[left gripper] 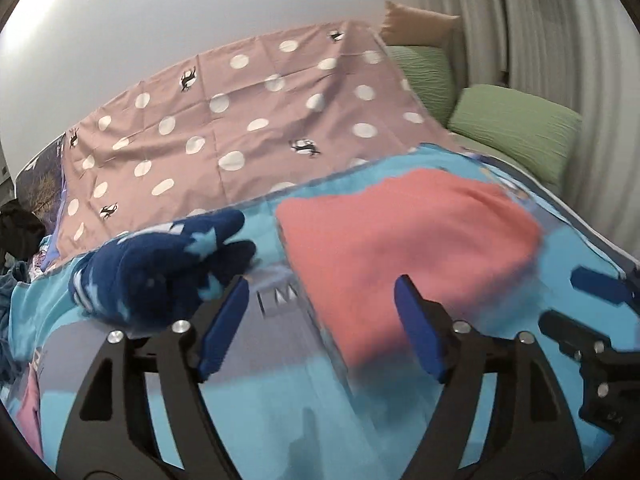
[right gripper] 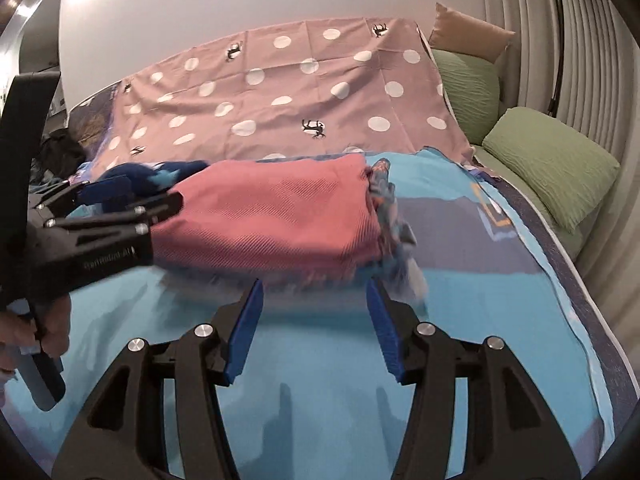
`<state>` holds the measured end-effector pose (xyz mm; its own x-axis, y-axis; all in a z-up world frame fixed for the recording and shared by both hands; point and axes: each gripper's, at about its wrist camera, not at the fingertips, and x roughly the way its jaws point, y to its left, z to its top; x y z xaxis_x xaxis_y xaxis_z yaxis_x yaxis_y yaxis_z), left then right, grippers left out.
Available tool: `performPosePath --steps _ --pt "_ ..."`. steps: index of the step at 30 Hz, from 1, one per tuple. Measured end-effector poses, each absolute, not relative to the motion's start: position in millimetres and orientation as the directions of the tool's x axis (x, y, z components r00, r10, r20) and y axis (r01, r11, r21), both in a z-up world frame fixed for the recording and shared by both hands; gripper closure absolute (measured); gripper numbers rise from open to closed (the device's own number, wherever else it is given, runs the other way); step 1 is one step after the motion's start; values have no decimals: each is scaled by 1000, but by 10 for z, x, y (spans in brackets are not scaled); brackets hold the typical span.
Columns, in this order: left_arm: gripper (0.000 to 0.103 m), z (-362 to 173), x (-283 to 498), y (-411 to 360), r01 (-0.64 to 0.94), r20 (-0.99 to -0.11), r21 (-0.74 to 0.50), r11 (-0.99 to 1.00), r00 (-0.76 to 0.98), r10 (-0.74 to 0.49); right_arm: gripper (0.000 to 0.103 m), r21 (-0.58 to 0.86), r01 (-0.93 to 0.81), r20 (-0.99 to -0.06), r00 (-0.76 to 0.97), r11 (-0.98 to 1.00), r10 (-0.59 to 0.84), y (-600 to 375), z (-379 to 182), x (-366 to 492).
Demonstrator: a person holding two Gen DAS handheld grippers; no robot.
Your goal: Fold small clothes
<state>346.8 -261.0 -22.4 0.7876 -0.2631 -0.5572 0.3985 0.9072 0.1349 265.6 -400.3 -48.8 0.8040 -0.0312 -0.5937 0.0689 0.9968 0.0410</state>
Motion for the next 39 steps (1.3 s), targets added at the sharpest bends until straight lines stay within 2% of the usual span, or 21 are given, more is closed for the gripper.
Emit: performPosePath --steps 2,3,4,5,6,7,9,17,25,32,39 --pt "12 -180 3129 -2540 420 -553 116 900 780 -293 41 60 70 -575 818 996 -23 -3978 -412 2383" --pt "10 -152 2965 -2502 431 -553 97 897 773 -311 38 77 71 -569 822 995 -14 -3971 -365 2235" --pt "6 -121 2797 -2461 443 -551 75 894 765 -333 28 87 73 -568 823 994 -11 -3969 -339 2137" --pt "3 -102 2681 -2429 447 -548 63 893 763 -343 26 93 82 -567 824 992 -14 -3962 -303 2000" --pt "2 -73 2537 -2396 447 -541 56 893 765 -349 24 90 98 -554 832 991 -32 -3952 -270 1856" --pt "2 -39 2407 -2369 445 -535 53 894 769 -351 13 76 122 -538 841 990 -62 -3938 -243 1726" --pt "2 50 2143 -2292 427 -528 58 903 781 -335 4 58 157 -514 851 986 -105 -3920 -188 1537" --pt "2 299 1400 -1923 366 -496 -16 931 805 -325 2 44 186 -459 876 982 -145 -3688 99 777" --pt "2 503 723 -1697 375 -445 -25 927 826 -347 1 66 199 -441 885 978 -150 -3473 204 258" --pt "2 558 388 -1573 327 -414 -9 945 859 -301 1 97 224 -440 883 970 -160 -3386 288 3" --pt "2 503 277 -1463 322 -428 -17 947 854 -298 1 67 216 -430 887 974 -168 -3214 324 -118"
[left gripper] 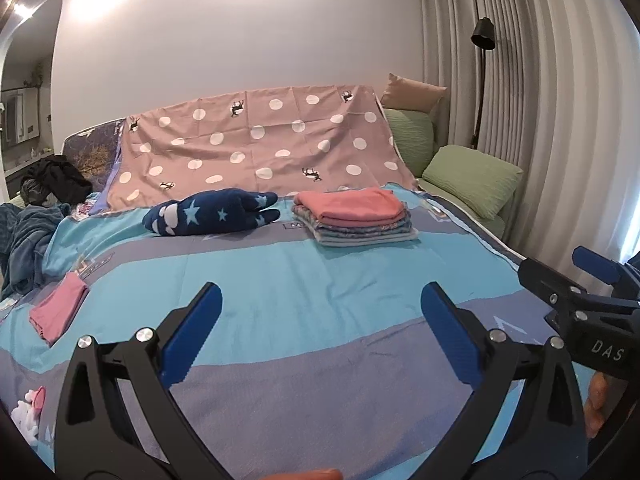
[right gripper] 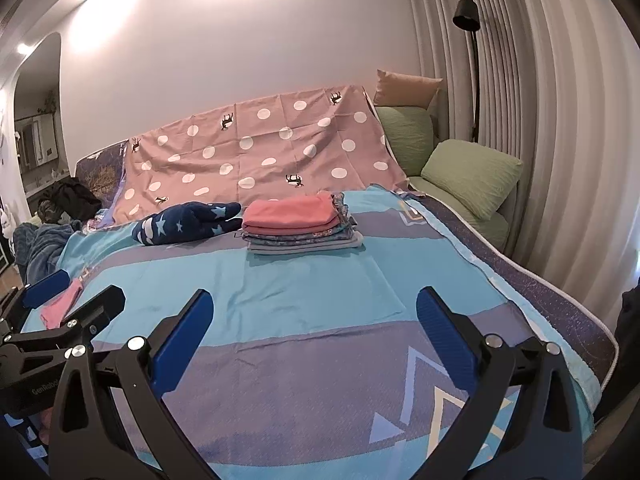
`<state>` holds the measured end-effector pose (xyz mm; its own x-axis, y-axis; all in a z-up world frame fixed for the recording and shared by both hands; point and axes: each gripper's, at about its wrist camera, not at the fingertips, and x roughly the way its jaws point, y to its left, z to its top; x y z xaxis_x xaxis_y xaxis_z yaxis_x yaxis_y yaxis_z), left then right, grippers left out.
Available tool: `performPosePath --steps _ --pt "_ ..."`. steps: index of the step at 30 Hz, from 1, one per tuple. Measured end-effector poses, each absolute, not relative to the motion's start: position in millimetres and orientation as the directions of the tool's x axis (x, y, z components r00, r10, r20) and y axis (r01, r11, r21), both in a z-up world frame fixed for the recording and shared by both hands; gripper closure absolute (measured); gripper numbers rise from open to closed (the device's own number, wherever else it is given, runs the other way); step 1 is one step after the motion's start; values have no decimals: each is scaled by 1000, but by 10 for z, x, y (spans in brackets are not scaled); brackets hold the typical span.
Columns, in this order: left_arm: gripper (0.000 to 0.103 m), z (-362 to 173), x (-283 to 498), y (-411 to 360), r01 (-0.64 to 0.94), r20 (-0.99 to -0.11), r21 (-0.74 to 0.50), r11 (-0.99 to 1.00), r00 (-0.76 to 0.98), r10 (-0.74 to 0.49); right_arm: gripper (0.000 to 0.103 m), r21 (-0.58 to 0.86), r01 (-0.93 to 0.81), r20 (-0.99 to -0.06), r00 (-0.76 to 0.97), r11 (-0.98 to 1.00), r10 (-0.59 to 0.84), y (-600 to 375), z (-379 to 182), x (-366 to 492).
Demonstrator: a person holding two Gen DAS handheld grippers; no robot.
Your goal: Fold small clothes
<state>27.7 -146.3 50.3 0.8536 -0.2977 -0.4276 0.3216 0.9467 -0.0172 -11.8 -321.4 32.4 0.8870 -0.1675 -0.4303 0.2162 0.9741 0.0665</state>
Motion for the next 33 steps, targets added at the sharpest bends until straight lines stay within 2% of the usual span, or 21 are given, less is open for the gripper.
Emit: performPosePath --steps 15,33 --pt "2 480 262 -1333 281 -445 -3 960 859 -253 1 67 217 -442 882 974 -166 -3118 290 -116" --pt "2 385 287 -1397 313 -487 -14 950 828 -279 1 73 223 -469 868 972 -164 -3118 212 -44"
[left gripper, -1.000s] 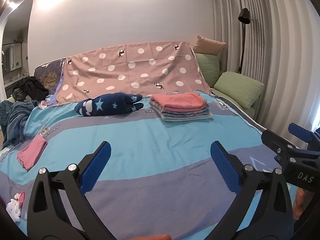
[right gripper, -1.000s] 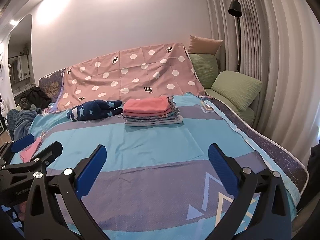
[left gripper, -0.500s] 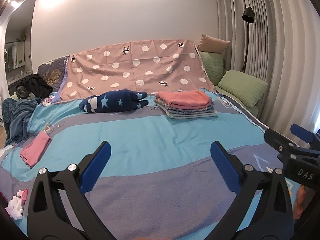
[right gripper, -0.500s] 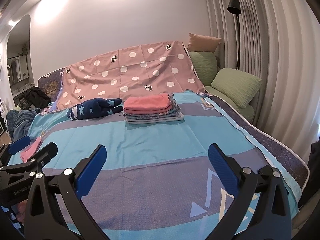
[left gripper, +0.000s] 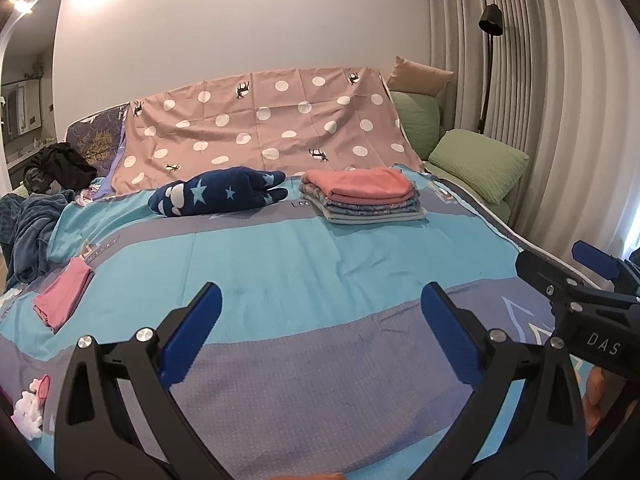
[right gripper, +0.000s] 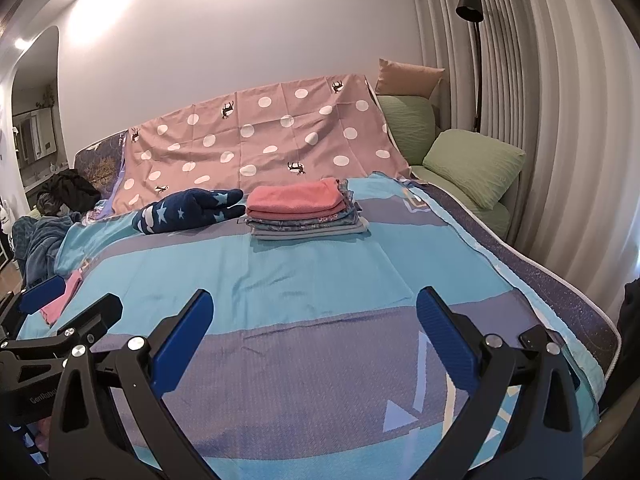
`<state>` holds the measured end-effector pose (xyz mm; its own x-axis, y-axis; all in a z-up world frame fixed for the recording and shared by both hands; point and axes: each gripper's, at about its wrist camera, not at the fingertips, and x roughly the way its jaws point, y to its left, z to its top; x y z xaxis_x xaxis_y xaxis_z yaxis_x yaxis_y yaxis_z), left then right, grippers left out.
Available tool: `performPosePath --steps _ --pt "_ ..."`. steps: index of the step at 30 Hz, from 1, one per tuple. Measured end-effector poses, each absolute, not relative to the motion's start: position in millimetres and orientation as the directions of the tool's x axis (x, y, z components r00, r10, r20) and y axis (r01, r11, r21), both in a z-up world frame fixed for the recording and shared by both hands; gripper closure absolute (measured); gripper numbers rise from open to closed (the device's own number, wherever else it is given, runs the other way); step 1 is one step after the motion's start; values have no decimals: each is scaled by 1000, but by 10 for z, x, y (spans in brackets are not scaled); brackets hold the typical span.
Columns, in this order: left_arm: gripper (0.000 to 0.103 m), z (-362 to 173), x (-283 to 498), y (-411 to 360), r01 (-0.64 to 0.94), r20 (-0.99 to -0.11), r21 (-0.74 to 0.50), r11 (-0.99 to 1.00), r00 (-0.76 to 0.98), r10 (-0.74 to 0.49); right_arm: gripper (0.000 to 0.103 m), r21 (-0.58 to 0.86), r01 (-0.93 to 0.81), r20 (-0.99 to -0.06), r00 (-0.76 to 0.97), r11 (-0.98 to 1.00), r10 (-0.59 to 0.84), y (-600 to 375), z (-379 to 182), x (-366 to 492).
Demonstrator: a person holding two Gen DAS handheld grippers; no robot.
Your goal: Fold small clothes
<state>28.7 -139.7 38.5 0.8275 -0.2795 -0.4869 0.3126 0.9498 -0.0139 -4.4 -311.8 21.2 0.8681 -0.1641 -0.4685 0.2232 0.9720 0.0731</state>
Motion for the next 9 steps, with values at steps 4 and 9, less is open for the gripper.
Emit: performPosePath --steps 4,9 --pt "2 356 294 -1420 315 -498 -4 949 822 -275 1 77 222 -474 866 972 -160 -3116 198 -35" --pt "2 345 296 -1422 320 -503 2 947 819 -276 1 74 217 -479 864 973 -156 -3096 177 -20"
